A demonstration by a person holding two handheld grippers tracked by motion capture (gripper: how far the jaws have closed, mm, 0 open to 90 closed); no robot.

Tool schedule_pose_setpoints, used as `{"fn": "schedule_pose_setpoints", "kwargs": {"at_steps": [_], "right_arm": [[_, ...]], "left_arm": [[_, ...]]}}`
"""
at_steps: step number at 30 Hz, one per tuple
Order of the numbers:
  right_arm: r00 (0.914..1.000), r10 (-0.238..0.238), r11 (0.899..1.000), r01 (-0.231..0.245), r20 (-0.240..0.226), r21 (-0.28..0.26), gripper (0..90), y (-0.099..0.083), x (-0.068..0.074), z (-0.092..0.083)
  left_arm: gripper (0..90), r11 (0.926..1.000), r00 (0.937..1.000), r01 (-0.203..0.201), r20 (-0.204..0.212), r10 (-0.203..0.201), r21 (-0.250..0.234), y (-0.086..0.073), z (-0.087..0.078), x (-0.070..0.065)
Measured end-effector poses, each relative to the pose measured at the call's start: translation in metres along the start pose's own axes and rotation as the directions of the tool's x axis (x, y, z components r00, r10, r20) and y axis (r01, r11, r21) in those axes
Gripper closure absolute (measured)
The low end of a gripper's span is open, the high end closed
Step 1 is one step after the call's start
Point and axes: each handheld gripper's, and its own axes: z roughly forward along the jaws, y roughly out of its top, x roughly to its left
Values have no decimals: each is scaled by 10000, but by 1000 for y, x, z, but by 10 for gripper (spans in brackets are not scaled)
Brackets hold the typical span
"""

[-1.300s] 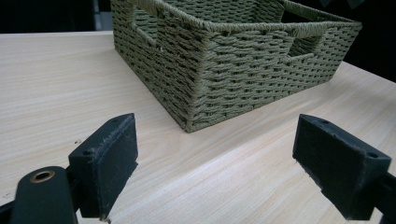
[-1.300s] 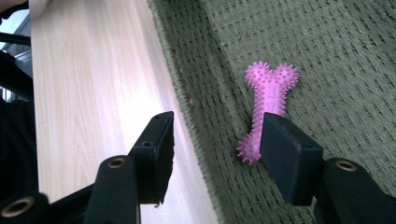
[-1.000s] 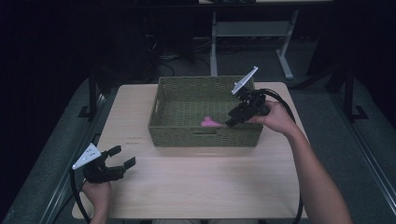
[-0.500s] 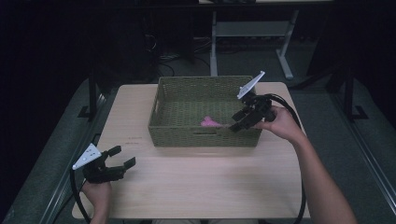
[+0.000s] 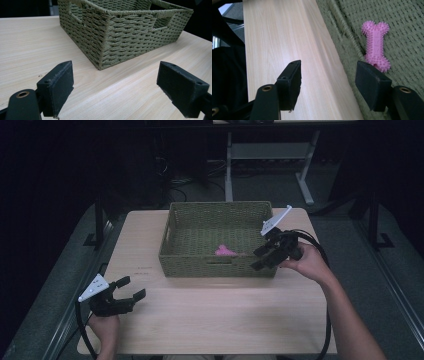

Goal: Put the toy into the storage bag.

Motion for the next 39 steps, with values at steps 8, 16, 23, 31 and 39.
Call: {"fn": "schedule_pose_setpoints", "kwargs": {"at_steps": [8, 16, 23, 31, 39], "right_arm": [[9999, -82, 10000, 82, 105, -32, 366, -12, 11, 2], [10000, 0, 9999, 1, 44, -142, 366, -28, 18, 7], [9998, 185, 9995, -187, -109, -248, 361, -42, 20, 13], [9991, 406, 9987, -409, -94, -292, 356, -59, 24, 20], [9985, 538, 9981, -539, -50, -288, 350, -72, 28, 24]], "left_arm": [[135, 10000, 10000, -39, -21, 39, -3, 0, 0, -1], [135, 10000, 10000, -37, -8, 37, 18, 0, 0, -1], [135, 10000, 10000, -28, -7, 29, 23, 0, 0, -1], [135, 10000, 10000, -39, 6, 39, 27, 0, 0, -3], [135, 10000, 10000, -29, 12, 29, 17, -1, -1, -3]]}}
